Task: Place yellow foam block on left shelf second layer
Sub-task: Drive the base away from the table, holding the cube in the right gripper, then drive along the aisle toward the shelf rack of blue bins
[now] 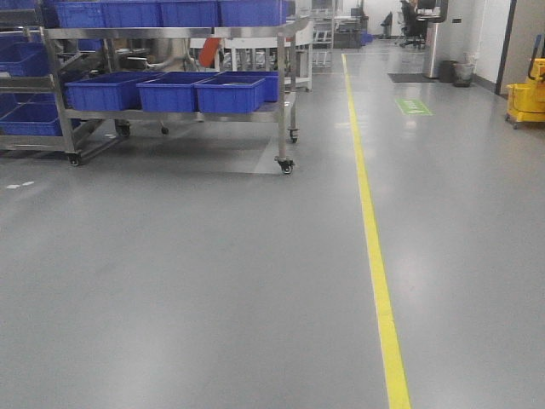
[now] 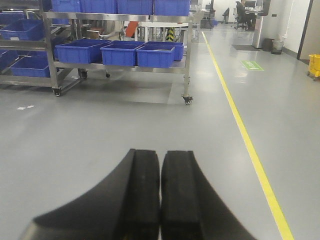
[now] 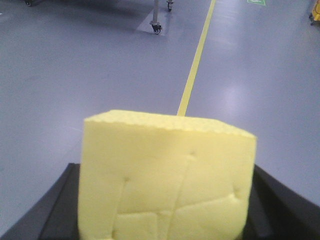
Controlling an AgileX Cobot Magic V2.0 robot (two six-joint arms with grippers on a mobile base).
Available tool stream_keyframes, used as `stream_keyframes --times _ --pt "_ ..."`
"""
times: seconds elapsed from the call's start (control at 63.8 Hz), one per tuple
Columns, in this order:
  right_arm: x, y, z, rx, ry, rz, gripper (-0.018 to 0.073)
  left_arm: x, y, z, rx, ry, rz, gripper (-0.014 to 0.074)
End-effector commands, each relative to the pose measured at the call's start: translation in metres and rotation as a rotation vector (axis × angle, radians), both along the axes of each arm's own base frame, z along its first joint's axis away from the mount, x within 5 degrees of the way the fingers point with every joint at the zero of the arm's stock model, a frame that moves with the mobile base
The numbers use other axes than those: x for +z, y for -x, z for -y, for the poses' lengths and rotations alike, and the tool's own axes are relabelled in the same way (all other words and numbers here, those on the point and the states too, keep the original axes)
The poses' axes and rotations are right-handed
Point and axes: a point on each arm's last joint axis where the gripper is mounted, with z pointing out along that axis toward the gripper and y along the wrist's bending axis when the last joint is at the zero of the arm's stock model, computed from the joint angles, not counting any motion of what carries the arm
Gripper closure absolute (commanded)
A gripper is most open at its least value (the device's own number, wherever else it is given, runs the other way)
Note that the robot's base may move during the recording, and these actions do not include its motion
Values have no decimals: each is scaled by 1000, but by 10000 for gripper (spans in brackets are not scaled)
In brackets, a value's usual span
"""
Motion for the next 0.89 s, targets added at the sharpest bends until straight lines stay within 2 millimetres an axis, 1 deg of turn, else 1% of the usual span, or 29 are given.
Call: stream_keyframes --times 0.0,0.878 --pt "15 -2 0 -1 5 95 225 -1 0 1 -11 15 68 460" --pt "15 -2 0 -1 5 96 225 -1 0 1 -11 15 68 460"
